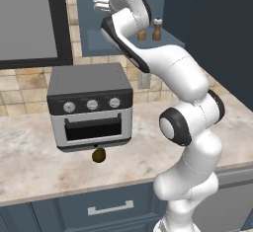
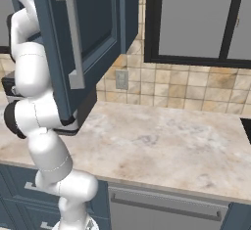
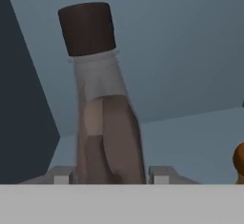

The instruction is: There are various items on the counter. Only move the condiments/shakers into the cabinet.

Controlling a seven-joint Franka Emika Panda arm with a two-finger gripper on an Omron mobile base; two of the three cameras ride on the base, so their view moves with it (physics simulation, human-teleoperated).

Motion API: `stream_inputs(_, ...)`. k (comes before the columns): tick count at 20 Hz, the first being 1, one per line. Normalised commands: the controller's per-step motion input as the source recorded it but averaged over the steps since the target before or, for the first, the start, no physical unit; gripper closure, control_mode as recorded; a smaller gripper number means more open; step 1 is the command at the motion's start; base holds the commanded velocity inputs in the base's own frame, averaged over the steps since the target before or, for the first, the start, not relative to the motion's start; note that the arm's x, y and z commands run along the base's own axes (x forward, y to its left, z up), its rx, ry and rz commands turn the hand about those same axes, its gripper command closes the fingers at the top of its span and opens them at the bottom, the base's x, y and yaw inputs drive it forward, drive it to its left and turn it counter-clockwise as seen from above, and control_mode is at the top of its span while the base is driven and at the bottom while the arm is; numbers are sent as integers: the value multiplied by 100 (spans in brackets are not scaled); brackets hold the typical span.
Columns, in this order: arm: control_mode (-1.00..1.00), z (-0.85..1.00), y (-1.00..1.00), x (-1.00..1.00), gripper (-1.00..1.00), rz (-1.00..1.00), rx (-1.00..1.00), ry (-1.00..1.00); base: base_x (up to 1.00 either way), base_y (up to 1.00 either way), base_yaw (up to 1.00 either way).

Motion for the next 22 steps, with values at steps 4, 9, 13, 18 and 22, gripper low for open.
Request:
stream_inputs(4,-100,-1,0,13,100,0,0,0,0,0,0)
stream_inputs(9,-100,-1,0,3,-100,0,-1,0,0,0,0)
stream_inputs(13,-100,0,0,-5,-100,0,0,0,0,0,0)
stream_inputs(18,-100,0,0,-51,-100,0,0,-8,0,0,0)
stream_inputs(22,-100,-21,0,-96,-100,0,-6,-12,0,0,0)
